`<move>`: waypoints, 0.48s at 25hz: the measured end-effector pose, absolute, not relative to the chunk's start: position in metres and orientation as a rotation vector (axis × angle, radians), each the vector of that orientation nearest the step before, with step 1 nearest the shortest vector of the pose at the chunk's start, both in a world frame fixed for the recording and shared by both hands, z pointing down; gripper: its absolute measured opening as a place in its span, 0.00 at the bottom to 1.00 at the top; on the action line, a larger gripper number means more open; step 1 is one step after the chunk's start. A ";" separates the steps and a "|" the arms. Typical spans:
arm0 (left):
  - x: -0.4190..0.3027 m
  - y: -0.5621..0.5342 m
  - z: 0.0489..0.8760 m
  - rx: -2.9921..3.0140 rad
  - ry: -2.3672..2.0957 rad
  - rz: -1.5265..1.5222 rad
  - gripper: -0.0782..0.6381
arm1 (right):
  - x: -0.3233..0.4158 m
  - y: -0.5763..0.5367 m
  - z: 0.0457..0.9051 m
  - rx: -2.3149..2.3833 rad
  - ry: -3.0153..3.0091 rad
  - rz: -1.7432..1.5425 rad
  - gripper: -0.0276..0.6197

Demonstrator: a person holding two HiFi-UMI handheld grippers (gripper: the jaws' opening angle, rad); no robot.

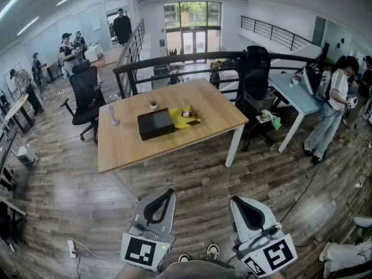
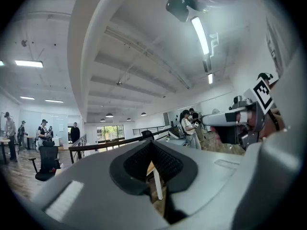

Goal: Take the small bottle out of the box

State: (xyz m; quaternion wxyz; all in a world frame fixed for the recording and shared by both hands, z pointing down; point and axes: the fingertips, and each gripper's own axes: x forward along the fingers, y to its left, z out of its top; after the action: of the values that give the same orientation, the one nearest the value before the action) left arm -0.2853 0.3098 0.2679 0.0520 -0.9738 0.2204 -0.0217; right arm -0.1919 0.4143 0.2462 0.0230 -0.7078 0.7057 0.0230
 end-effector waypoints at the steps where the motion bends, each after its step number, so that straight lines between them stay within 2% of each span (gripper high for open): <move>1: -0.281 0.308 0.268 -2.955 0.679 -0.066 0.11 | -0.187 0.413 0.248 -2.200 2.186 0.074 0.06; 12: -0.220 0.302 0.267 -2.891 0.715 -0.027 0.11 | -0.123 0.406 0.254 -2.183 2.211 0.097 0.06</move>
State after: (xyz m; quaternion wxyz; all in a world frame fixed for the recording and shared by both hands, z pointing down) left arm -0.2203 0.3023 0.2674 0.0815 -0.9675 0.2392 -0.0089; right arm -0.1229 0.4065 0.2543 0.0165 -0.7022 0.7111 0.0313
